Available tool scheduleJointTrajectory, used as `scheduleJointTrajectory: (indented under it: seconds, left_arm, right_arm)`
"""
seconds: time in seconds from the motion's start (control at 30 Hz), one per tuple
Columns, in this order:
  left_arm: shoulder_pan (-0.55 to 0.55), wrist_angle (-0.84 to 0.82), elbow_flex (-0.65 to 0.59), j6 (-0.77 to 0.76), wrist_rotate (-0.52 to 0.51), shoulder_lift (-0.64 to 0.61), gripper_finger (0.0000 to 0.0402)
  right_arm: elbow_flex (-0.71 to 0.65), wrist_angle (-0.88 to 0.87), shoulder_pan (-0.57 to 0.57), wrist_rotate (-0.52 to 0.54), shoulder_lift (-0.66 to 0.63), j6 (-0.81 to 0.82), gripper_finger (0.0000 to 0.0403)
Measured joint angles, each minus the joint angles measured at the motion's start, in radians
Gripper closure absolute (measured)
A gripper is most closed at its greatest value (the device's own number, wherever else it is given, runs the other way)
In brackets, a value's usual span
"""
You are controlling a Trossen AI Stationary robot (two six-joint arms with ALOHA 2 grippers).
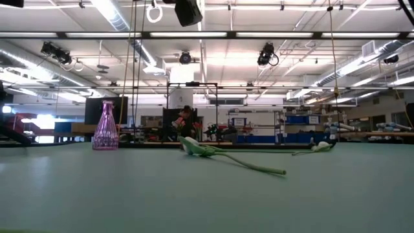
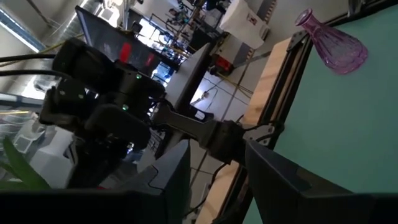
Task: Sort flowers into vase by color
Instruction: Put the pink flower into the transparent vase
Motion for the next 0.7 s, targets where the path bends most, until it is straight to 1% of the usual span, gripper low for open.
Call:
scheduleJointTrajectory:
  seconds: [0.1, 0.2, 0.5, 0.7]
  left_arm:
    - [-0.021, -0.058, 0.000, 0.067, 0.000, 0.000, 0.0398]
    - [-0.041, -0.087, 0.000, 0.104, -0.013, 0.000, 0.0398]
    - [-0.094, -0.090, 0.000, 0.115, -0.074, 0.027, 0.0397]
    - [-0.159, -0.094, 0.000, 0.134, -0.079, 0.075, 0.0394]
  right_arm:
    - [0.000, 0.000, -0.007, -0.019, 0.000, -0.001, 0.0240]
    - [0.000, 0.000, -0.013, -0.031, 0.000, -0.001, 0.0240]
    - [0.000, 0.000, -0.054, -0.102, 0.000, 0.004, 0.0240]
    - [0.000, 0.000, -0.070, -0.152, 0.000, -0.001, 0.0240]
